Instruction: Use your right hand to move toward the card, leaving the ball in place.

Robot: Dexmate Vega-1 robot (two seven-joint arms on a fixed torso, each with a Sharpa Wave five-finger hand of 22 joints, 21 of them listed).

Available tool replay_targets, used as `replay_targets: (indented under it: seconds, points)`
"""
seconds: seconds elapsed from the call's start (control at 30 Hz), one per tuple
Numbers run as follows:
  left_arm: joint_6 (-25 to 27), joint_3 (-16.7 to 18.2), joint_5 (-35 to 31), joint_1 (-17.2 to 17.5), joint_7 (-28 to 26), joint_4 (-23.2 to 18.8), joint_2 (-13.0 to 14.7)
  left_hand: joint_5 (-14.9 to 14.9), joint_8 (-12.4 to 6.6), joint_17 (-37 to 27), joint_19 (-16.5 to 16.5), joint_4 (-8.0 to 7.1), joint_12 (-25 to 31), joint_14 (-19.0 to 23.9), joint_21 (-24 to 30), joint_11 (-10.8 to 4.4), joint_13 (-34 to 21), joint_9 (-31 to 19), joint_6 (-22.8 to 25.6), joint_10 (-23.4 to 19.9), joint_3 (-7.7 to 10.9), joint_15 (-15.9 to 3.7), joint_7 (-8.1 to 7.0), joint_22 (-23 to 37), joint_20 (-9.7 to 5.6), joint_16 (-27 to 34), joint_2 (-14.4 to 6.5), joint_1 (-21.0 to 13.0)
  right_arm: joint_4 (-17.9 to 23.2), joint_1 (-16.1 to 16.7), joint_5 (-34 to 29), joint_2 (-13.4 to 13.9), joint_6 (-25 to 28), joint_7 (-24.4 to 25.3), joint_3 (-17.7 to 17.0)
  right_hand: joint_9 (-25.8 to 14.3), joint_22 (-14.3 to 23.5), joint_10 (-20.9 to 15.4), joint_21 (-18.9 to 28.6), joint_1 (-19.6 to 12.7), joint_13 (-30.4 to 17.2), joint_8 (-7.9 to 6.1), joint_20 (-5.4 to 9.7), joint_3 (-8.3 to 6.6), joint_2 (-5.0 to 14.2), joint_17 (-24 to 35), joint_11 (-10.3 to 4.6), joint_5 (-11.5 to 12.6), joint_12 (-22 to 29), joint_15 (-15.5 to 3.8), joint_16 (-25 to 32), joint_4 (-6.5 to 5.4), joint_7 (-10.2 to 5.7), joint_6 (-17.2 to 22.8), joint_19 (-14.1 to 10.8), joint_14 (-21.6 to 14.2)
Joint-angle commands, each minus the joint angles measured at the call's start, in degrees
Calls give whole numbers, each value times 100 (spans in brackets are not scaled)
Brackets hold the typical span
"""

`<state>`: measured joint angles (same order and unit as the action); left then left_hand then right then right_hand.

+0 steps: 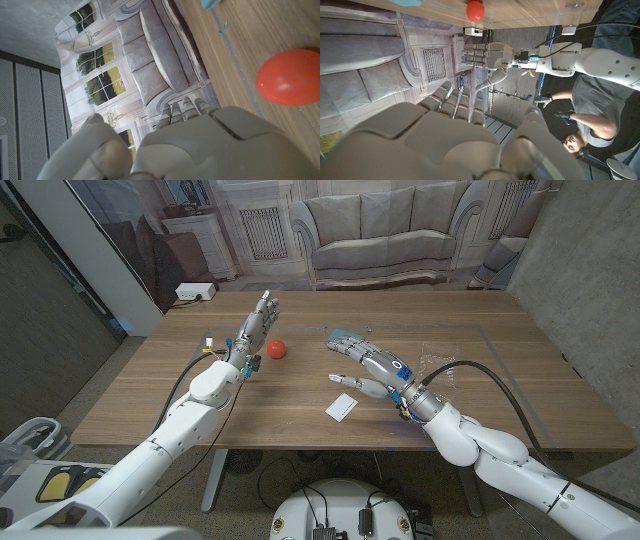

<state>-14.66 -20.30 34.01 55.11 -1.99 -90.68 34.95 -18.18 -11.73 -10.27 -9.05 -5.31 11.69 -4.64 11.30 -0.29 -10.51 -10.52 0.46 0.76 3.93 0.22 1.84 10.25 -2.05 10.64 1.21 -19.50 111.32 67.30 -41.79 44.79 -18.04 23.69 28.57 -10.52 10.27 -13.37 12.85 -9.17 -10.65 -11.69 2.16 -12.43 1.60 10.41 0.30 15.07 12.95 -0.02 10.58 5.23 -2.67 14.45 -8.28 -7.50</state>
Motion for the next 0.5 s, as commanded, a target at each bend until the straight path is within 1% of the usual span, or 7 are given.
replay_targets:
  seconds: [0.03,0.2,0.5]
  points:
    - [20,-6,0,-45,5,9,0,7,13,-19,18,-3,18,30,29,-15,-28,-27,15,-41,-31,-10,13,22,13,21,-21,-3,99,-132,-233,102,374,-131,242,-27,20,-1,-9,-76,-6,-32,51,-12,9,-3,2,34,-13,3,-20,49,-16,55,38,25]
    - [66,-11,15,-67,1,11,-1,9,14,-19,16,-2,12,24,29,-11,-28,-27,15,-31,-37,-7,16,23,17,18,-26,-7,119,-193,-189,127,451,-253,327,-28,20,-1,-33,-127,-6,-31,38,-40,40,-5,-1,34,-15,11,-21,74,-17,63,76,38]
    - [94,-63,-9,-212,33,62,-57,14,15,-19,9,-2,8,20,27,-10,-28,-27,20,-27,-45,-8,11,23,23,16,-33,-12,198,-284,-252,218,584,-423,427,-29,20,-6,-61,-200,-6,-35,25,-81,84,-8,-3,28,-17,23,-18,109,-26,91,120,44]
